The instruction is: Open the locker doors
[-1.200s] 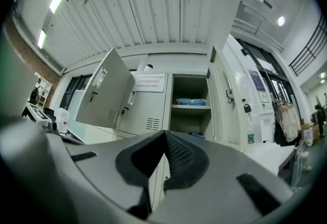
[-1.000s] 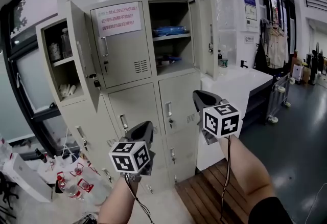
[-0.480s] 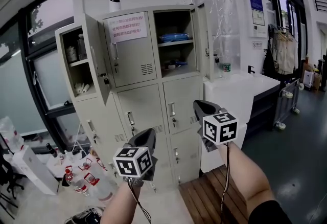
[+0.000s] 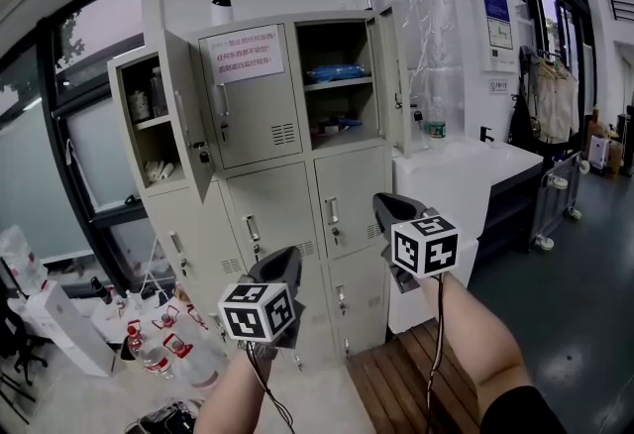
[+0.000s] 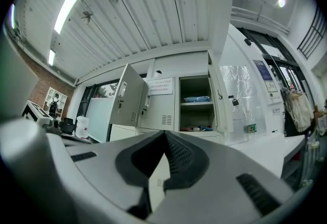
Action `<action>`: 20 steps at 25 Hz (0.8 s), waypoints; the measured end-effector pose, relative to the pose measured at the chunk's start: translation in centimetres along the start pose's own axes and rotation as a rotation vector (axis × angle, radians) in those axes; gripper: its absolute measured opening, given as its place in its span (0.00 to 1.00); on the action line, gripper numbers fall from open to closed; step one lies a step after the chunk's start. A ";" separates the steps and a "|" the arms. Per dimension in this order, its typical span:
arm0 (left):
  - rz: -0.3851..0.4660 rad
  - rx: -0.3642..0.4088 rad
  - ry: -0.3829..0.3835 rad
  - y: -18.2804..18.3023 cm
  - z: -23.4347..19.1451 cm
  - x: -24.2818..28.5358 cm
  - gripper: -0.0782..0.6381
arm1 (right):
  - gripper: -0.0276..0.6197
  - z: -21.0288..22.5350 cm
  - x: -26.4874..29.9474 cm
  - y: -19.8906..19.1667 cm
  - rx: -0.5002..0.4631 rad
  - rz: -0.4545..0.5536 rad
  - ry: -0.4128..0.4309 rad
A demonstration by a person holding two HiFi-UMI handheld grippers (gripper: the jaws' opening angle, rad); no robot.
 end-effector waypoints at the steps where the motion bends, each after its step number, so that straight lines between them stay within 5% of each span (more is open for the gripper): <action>1: 0.004 -0.003 0.004 0.0 0.1 0.0 0.11 | 0.04 0.0 -0.1 0.0 -0.002 0.000 0.001; 20: 0.021 0.003 0.021 0.8 0.8 -1.6 0.11 | 0.04 -0.9 -1.0 0.6 -0.001 0.011 0.031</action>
Point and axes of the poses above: the fingertips, and each gripper's own axes: x forward along the fingers, z to its right, y out of its top, the point moved 1 cm from there along -x, backward along the fingers, and after that the axes turned 7 degrees about x, right-handed, at the moved point
